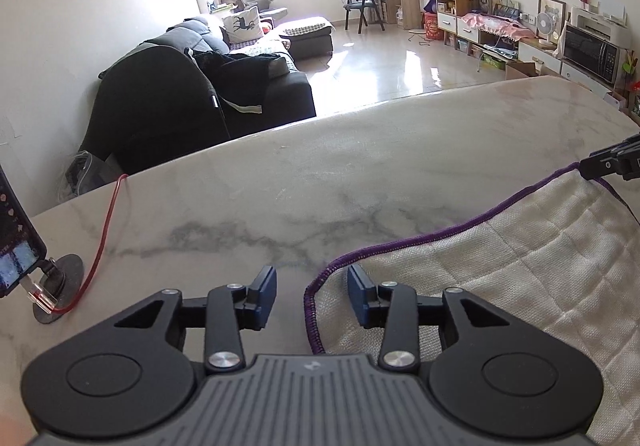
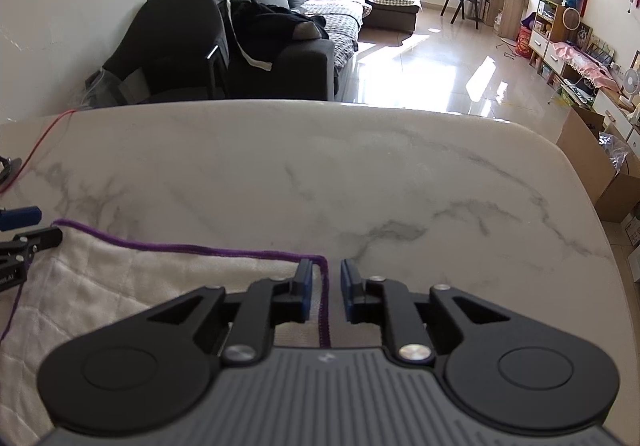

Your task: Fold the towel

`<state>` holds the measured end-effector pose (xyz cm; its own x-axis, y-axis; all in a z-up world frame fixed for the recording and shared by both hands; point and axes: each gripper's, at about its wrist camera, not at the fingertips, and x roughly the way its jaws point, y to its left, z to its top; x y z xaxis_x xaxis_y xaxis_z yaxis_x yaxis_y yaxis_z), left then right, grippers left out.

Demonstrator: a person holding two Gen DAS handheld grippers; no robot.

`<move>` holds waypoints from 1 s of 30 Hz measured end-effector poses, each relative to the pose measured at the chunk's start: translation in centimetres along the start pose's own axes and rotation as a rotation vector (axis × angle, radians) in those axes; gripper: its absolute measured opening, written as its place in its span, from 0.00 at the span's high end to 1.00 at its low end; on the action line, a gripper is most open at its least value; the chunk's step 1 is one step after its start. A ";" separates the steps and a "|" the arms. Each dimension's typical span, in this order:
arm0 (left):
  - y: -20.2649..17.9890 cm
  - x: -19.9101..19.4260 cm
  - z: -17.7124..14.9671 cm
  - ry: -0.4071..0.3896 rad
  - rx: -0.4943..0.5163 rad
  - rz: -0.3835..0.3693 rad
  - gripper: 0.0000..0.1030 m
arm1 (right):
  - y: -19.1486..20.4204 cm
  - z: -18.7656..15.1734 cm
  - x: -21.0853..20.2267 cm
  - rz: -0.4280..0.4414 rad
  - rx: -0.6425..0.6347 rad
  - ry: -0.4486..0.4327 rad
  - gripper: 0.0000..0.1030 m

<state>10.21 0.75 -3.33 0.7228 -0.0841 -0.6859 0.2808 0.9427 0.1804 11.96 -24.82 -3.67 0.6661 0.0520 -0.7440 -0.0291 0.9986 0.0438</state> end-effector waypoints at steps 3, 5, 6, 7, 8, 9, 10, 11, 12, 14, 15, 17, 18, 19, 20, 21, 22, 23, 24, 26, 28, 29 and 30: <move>0.5 -0.2 0.0 0.024 -0.054 -0.014 0.36 | -0.5 -0.2 -0.6 0.011 0.027 -0.004 0.56; 0.9 -0.5 0.0 0.034 -0.088 -0.024 0.33 | -0.6 -0.3 -1.1 0.017 0.034 -0.009 0.50; 0.9 -0.8 0.0 0.031 -0.091 -0.025 0.31 | -0.5 -0.3 -1.3 0.018 0.030 -0.012 0.47; 0.8 -1.1 -0.1 0.028 -0.091 -0.020 0.30 | -0.4 -0.4 -1.6 0.017 0.023 -0.017 0.46; 0.7 -1.4 -0.2 0.025 -0.090 -0.014 0.29 | -0.4 -0.5 -1.9 0.014 0.017 -0.021 0.46; 0.6 -1.8 -0.3 0.020 -0.090 -0.012 0.28 | -0.3 -0.6 -2.1 0.015 0.012 -0.023 0.46; 0.5 -2.2 -0.4 0.015 -0.090 -0.010 0.28 | -0.2 -0.8 -2.4 0.017 0.008 -0.024 0.46; 0.5 -2.6 -0.5 0.011 -0.092 -0.012 0.28 | -0.2 -0.9 -2.7 0.021 0.005 -0.024 0.46; 0.4 -3.0 -0.6 0.007 -0.094 -0.016 0.28 | -0.1 -1.1 -3.0 0.027 0.002 -0.024 0.46; 0.3 -3.8 -0.8 -0.003 -0.098 -0.023 0.28 | 0.2 -1.7 -3.7 0.038 -0.016 -0.023 0.46; 0.1 -4.3 -0.9 -0.008 -0.099 -0.024 0.27 | 0.3 -1.8 -3.9 0.040 -0.022 -0.023 0.46; -0.3 -5.5 -1.5 -0.019 -0.105 -0.036 0.27 | 0.6 -2.5 -4.7 0.046 -0.042 -0.027 0.46; -0.5 -6.0 -1.7 -0.022 -0.109 -0.045 0.27 | 0.8 -2.8 -5.1 0.050 -0.047 -0.027 0.46; -0.8 -6.5 -2.0 -0.023 -0.111 -0.056 0.27 | 0.9 -3.1 -5.3 0.054 -0.052 -0.026 0.46; -1.1 -6.8 -2.2 -0.023 -0.111 -0.067 0.27 | 1.1 -3.4 -5.6 0.058 -0.057 -0.024 0.46; -1.4 -7.1 -2.5 -0.024 -0.110 -0.077 0.27 | 1.3 -3.6 -5.8 0.063 -0.061 -0.023 0.46; -1.7 -7.5 -2.8 -0.025 -0.108 -0.085 0.27 | 1.5 -3.9 -5.9 0.069 -0.065 -0.022 0.46; -1.9 -7.6 -3.0 -0.023 -0.107 -0.093 0.27 | 1.7 -4.1 -6.1 0.074 -0.068 -0.021 0.46; -2.2 -7.7 -3.2 -0.021 -0.106 -0.101 0.27 | 2.0 -4.4 -6.3 0.079 -0.072 -0.020 0.46; -2.6 -8.1 -3.8 -0.014 -0.109 -0.117 0.27 | 2.4 -4.8 -6.6 0.089 -0.079 -0.017 0.46; -2.9 -8.4 -4.4 -0.007 -0.116 -0.136 0.27 | 3.1 -5.3 -7.0 0.103 -0.085 -0.015 0.46; -3.1 -8.6 -4.7 -0.004 -0.121 -0.145 0.27 | 3.3 -5.6 -7.1 0.109 -0.088 -0.013 0.46; -3.2 -8.8 -5.0 0.000 -0.126 -0.153 0.27 | 3.5 -5.9 -7.3 0.113 -0.089 -0.010 0.46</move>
<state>-0.17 0.09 -1.36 0.6778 -0.2298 -0.6984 0.3066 0.9517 -0.0155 2.65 -21.67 -2.02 0.6624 0.1645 -0.7309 -0.1699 0.9832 0.0673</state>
